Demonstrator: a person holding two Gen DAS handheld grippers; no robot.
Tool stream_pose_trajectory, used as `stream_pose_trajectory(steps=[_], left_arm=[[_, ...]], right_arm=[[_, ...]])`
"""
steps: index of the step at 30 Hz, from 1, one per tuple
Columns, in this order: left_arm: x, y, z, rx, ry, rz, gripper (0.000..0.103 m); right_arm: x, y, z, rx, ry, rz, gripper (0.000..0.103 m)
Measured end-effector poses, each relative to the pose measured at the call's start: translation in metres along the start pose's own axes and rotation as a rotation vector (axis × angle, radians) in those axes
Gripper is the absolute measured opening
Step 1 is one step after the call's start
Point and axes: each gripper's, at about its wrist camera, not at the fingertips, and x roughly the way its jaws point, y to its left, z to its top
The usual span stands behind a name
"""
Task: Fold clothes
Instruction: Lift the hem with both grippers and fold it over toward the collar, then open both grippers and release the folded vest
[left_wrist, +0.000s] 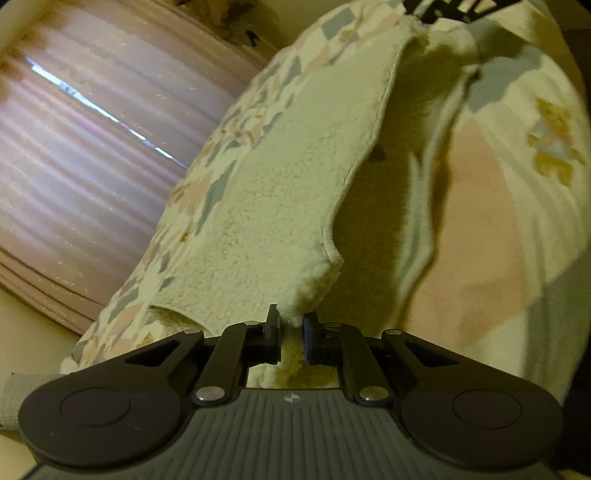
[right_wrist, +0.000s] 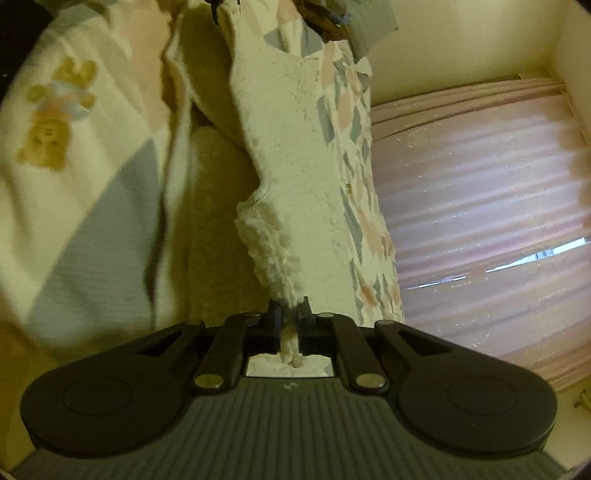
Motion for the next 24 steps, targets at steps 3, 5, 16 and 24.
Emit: stream_pose_trajectory(steps=[3, 5, 16, 24], left_arm=[[0.001, -0.011, 0.0, 0.012, 0.017, -0.013, 0.012], [0.005, -0.018, 0.0, 0.02, 0.035, -0.011, 0.015], [-0.014, 0.049, -0.018, -0.218, 0.046, -0.067, 0.022], [0.081, 0.128, 0.021, -0.517, -0.034, 0.044, 0.022]], right_arm=[[0.003, 0.016, -0.006, 0.002, 0.044, 0.045, 0.007], [0.006, 0.029, -0.007, -0.01, 0.088, 0.083, 0.011], [-0.012, -0.088, -0.026, 0.838, -0.022, 0.244, 0.033], [0.096, -0.139, -0.005, 0.943, -0.05, 0.197, 0.033]])
